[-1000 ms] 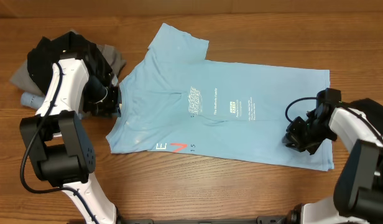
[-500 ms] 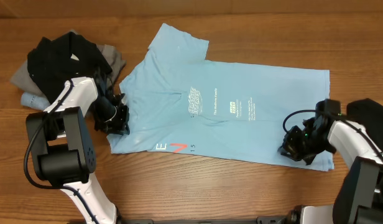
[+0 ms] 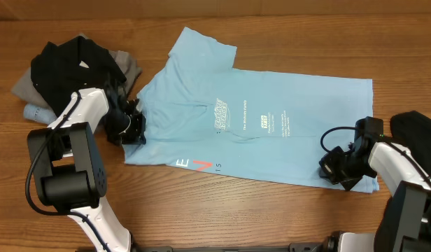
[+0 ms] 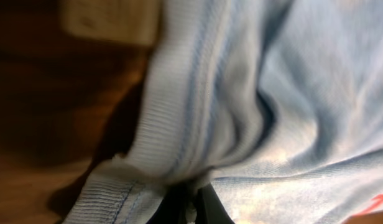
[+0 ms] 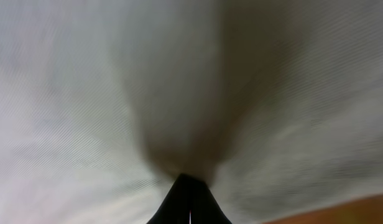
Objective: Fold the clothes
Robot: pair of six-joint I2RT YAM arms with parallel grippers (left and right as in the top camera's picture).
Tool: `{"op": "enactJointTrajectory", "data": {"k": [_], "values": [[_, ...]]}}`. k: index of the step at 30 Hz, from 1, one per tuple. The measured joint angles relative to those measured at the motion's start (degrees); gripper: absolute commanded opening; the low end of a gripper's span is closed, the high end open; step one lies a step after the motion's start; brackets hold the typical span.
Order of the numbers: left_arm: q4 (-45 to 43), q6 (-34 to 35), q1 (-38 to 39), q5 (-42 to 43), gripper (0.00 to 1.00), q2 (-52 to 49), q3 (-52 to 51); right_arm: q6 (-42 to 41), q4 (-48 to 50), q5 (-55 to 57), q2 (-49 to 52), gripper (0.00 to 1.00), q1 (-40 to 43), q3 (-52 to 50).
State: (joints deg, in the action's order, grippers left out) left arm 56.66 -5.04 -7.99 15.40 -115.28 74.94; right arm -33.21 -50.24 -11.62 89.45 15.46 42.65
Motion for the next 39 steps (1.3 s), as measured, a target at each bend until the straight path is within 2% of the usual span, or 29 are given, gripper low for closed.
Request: {"op": "enactJointTrajectory", "data": {"k": [4, 6, 7, 8, 10, 14, 16, 18, 20, 25, 26, 27, 29, 32, 39], "values": [[1.44, 0.00, -0.15, -2.60, 0.04, -0.28, 3.15, -0.24, -1.90, 7.58, 0.55, 0.04, 0.66, 1.81], [3.17, -0.02, -0.39, -4.02, 0.16, -0.31, 4.57, -0.13, -2.21, 9.33, 0.59, 0.04, 0.68, 1.86], [4.22, 0.02, -0.46, -4.81, 0.31, -0.31, 5.11, 0.07, -2.32, 9.99, 0.63, 0.04, 0.68, 1.88], [5.11, 0.04, -0.52, -5.46, 0.38, -0.33, 5.40, 0.07, -2.36, 10.21, 0.63, 0.05, 0.68, 1.88], [6.82, -0.13, -0.63, -6.69, 0.45, -0.33, 5.60, 0.48, -2.71, 10.51, 0.74, 0.07, 0.68, 2.14], [11.76, 0.13, -0.74, -7.74, 0.47, -0.35, 5.79, 5.27, -6.82, 5.03, 0.83, 0.10, 0.68, 5.46], [12.52, 0.13, -0.74, -7.78, 0.44, -0.35, 5.79, 6.29, -8.41, 3.65, 0.83, 0.09, 0.68, 6.49], [13.38, 0.13, -0.74, -7.96, 0.32, -0.35, 5.79, 6.86, -9.81, 2.64, 0.83, 0.08, 0.68, 6.62], [13.64, -0.09, -0.74, -8.04, 0.24, -0.35, 5.79, 7.04, -9.38, 2.16, 0.83, 0.08, 0.68, 6.27], [8.11, -0.04, -0.74, -8.17, 0.24, -0.35, 2.95, 5.35, -3.67, 1.31, 0.81, 0.08, 0.68, 0.24], [7.08, -0.04, -0.74, -8.20, 0.20, -0.37, 1.86, 4.37, -2.62, 0.96, 0.22, 0.07, 1.01, -0.44], [5.40, -0.02, -0.74, -8.22, 0.05, -0.37, 0.28, 2.93, -1.49, 0.52, -0.70, 0.07, 1.33, -1.46], [3.91, 0.02, -0.79, -8.63, 0.04, 0.24, -0.92, 2.03, -1.09, 0.33, -1.18, 0.04, 1.64, -1.95], [3.34, 0.22, -1.05, -8.94, 0.04, 0.83, -1.70, 0.37, -0.87, -0.20, -1.51, 0.04, 3.41, -2.40], [7.52, 1.29, -3.15, -11.06, 0.04, -0.17, 0.50, -0.11, -3.72, 4.31, -1.38, 0.04, 7.13, -1.66]]}}
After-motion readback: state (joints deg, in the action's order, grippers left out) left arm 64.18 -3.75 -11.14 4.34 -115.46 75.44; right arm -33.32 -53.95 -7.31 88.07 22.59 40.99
